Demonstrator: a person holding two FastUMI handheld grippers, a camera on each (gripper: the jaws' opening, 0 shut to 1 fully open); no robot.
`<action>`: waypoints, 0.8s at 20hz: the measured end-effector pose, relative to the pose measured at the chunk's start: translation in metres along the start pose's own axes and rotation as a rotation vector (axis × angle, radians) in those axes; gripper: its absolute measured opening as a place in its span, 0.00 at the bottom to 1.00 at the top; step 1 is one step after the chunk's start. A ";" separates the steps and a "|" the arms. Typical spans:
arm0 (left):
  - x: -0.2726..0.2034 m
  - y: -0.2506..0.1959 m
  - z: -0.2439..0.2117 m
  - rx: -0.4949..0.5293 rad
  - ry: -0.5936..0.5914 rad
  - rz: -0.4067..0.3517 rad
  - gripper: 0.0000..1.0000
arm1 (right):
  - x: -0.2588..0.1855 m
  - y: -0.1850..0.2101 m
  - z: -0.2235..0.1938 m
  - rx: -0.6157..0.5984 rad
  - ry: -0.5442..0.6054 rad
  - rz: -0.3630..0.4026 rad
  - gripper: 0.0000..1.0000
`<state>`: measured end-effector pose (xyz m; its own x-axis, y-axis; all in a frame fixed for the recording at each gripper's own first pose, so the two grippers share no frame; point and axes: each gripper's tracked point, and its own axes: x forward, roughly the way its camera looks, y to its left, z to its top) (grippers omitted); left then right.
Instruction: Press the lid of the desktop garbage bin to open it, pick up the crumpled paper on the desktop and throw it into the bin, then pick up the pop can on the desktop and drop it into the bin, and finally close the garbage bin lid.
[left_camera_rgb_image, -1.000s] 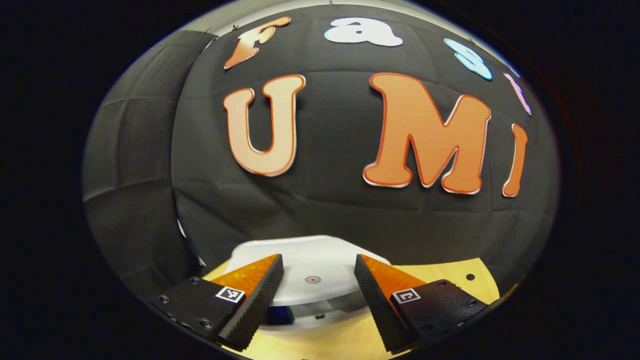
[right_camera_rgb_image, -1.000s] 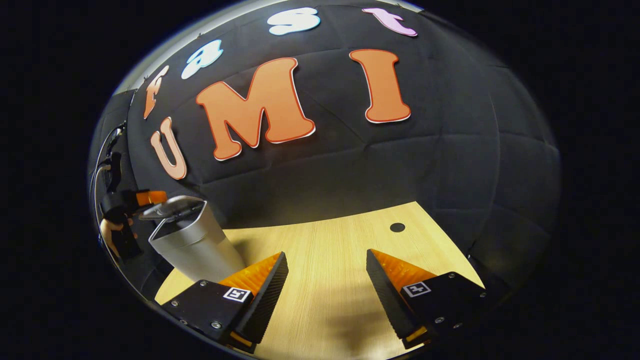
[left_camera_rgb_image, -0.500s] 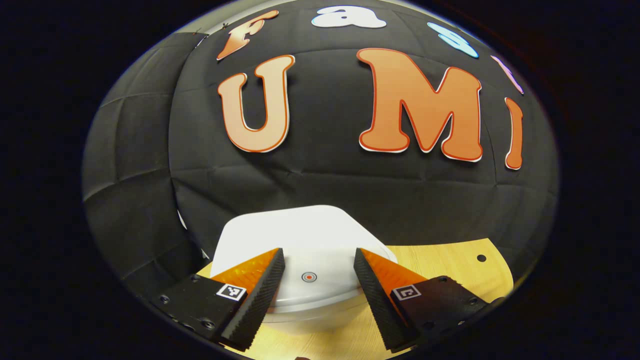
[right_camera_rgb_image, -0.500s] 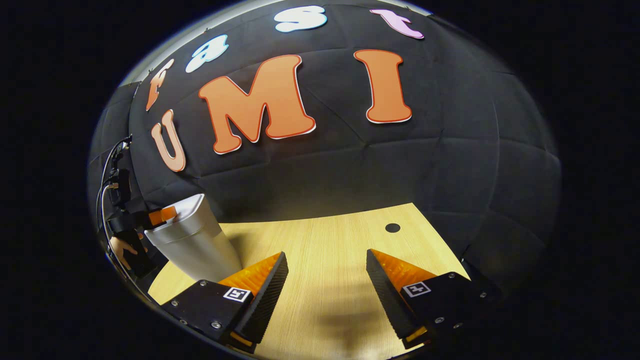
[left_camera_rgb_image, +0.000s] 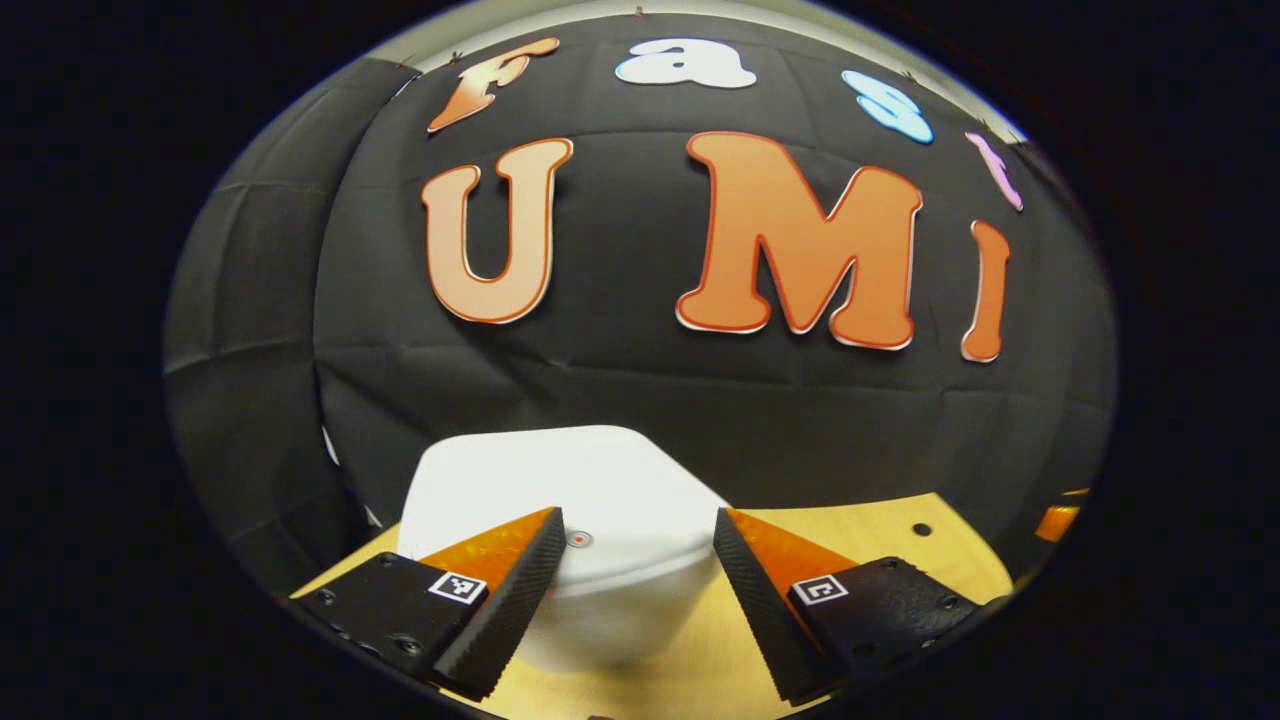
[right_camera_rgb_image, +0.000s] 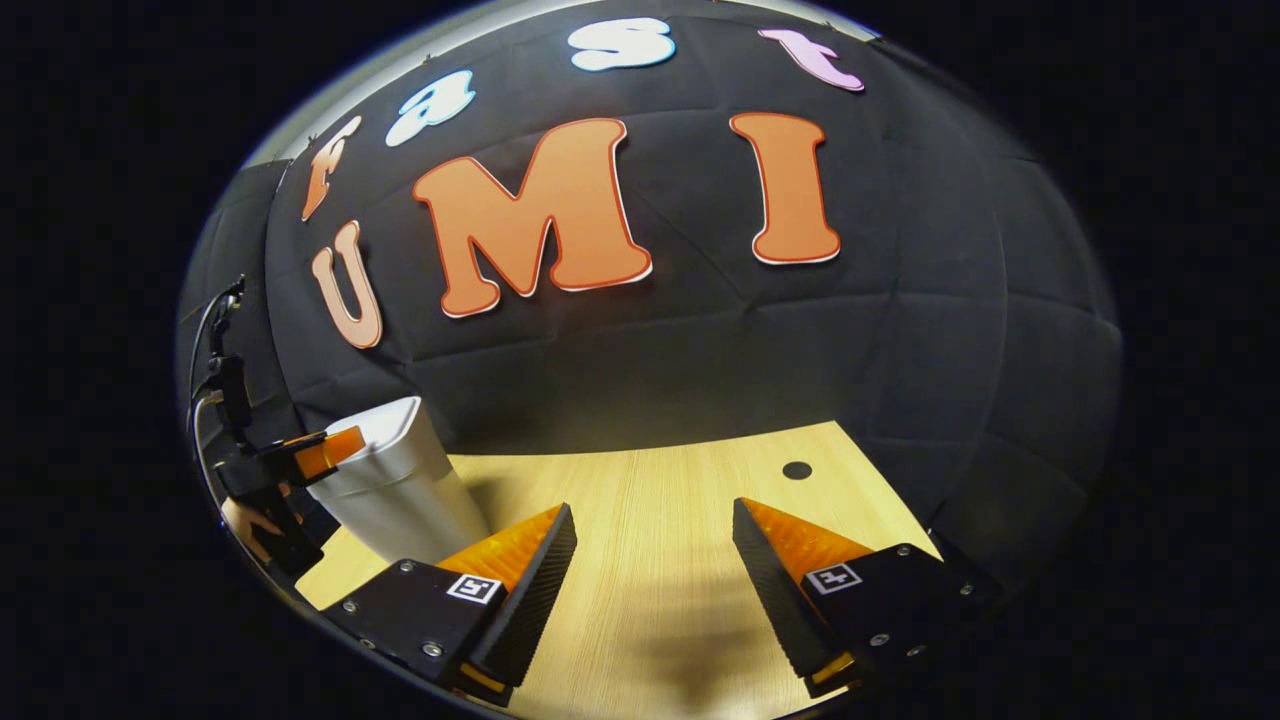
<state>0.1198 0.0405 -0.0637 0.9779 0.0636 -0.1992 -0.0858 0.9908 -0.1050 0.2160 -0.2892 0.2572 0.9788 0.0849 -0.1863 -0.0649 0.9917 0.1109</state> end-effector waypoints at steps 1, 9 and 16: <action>-0.008 -0.013 0.003 -0.021 -0.005 -0.035 0.95 | -0.002 0.001 0.006 -0.006 -0.021 -0.009 0.94; -0.059 -0.075 0.014 -0.010 -0.034 -0.165 0.95 | -0.020 0.004 0.034 -0.028 -0.160 -0.078 0.94; -0.070 -0.074 0.017 -0.003 -0.044 -0.147 0.95 | -0.029 0.014 0.038 -0.017 -0.177 -0.058 0.94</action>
<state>0.0607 -0.0356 -0.0251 0.9873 -0.0774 -0.1388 0.0589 0.9894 -0.1325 0.1943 -0.2813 0.3008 0.9998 0.0103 -0.0174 -0.0087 0.9961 0.0879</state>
